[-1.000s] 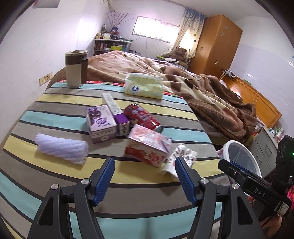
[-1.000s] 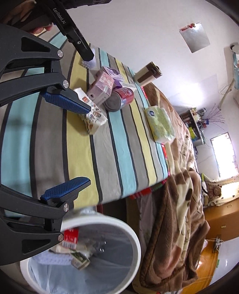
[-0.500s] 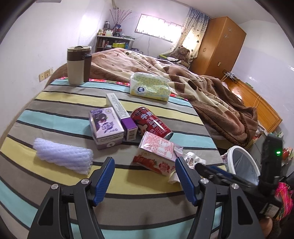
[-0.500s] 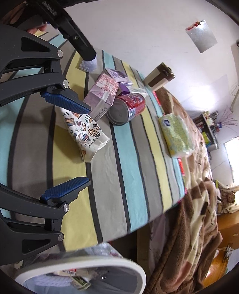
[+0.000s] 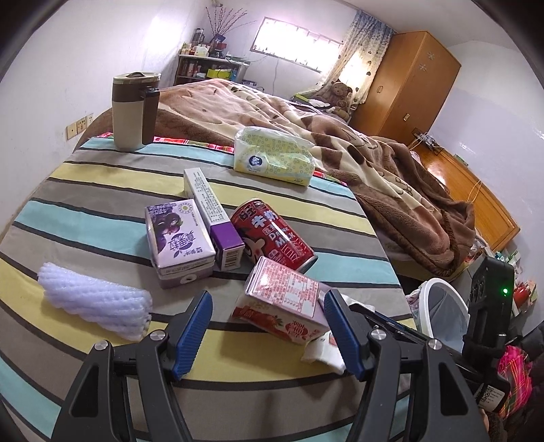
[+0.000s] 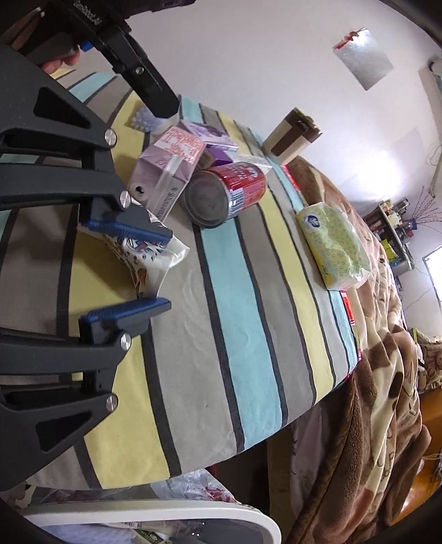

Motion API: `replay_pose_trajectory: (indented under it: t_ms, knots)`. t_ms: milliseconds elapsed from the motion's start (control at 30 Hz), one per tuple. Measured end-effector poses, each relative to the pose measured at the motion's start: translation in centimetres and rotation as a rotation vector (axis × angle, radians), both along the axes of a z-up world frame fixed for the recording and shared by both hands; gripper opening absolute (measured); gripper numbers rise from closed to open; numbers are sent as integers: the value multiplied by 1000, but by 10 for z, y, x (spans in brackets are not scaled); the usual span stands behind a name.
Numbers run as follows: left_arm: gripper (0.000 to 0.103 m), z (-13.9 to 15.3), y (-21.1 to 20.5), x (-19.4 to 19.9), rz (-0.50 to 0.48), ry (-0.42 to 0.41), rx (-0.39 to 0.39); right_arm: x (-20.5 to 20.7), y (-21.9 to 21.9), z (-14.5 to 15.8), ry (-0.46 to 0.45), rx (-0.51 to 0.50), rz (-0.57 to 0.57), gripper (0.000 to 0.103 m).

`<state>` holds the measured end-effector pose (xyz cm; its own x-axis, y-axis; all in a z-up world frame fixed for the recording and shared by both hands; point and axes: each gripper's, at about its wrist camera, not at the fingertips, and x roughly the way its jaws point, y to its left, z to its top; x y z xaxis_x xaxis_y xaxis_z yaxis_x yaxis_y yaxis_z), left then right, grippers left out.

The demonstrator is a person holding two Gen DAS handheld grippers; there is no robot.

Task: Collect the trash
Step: 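Grasp the doodle-printed paper cup with the right tool while the left tool approaches the pink carton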

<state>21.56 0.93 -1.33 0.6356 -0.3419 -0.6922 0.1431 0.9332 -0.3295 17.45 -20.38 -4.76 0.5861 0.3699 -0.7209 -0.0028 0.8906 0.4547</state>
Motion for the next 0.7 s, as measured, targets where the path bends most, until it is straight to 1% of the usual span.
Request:
replay_pose_trajectory:
  t_ms: [133,200,300,400,500,567,633,700]
  knots:
    - [68,0,-5,7,-3,11,-13,1,-1,3,-14,-16,3,30]
    - [68,-1,-7,9,0,16,-16,1,-5,7,-26,-39,-1,30]
    - [68,-2,-13,16,0,28,-23,0,-13,19,-63,-146,-22,30]
    - [68,-6,-16,22,24,44,-27,5,-23,27,-80,-212,-27,30]
    - [68,-9,-20,28,41,57,-24,13,-25,29,-89,-302,-16,30]
    - [68,-10,-25,32,48,61,-8,18,-27,26,-84,-319,2,30]
    - [68,-13,-29,36,45,74,-2,23,-25,23,-79,-322,24,30]
    - [68,-16,-32,39,46,90,-2,28,-23,21,-84,-347,35,30]
